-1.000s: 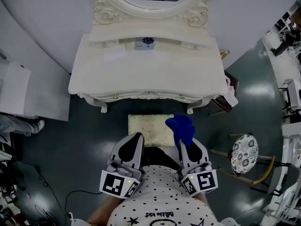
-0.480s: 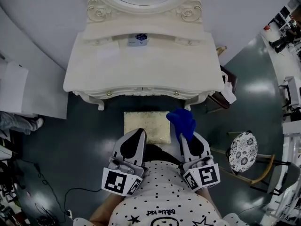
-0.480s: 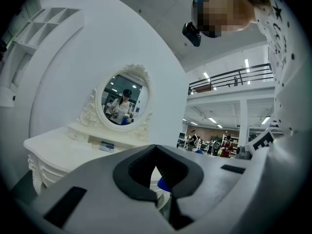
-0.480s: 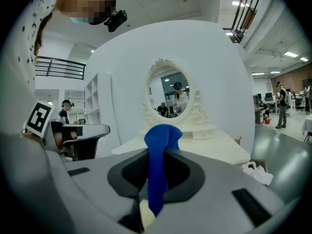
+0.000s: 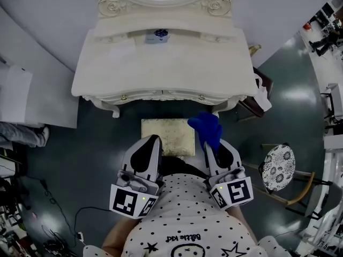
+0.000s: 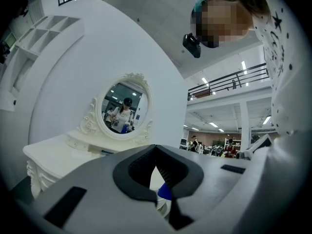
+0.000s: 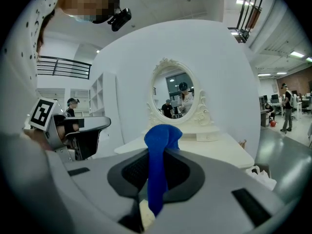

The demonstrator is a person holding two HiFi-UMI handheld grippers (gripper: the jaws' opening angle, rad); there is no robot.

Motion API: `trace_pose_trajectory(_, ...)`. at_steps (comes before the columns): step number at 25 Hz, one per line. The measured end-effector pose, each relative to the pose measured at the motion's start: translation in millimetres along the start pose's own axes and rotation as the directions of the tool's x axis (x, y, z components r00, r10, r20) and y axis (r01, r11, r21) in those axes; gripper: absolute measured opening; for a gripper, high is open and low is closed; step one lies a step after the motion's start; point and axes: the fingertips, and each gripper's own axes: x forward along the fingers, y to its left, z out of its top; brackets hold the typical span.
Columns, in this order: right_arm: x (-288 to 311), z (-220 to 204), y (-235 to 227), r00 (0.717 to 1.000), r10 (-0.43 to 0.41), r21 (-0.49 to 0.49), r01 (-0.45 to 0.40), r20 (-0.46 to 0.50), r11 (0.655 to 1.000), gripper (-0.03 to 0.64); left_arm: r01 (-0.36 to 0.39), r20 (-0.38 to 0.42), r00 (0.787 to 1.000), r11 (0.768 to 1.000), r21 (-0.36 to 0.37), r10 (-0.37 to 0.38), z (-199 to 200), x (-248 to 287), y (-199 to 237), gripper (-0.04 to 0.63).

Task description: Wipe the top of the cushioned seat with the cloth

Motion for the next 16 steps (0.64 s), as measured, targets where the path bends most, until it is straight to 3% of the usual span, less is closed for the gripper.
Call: trace_pose_trajectory(16, -2.1, 2.8, 2.4, 1.000, 0.007, -0.025, -0.006, 0.028, 1.000, 0.061, 0.031, 0.001, 1.000, 1.000, 0.001, -0.031, -0.6, -0.8, -7.0, 0.011)
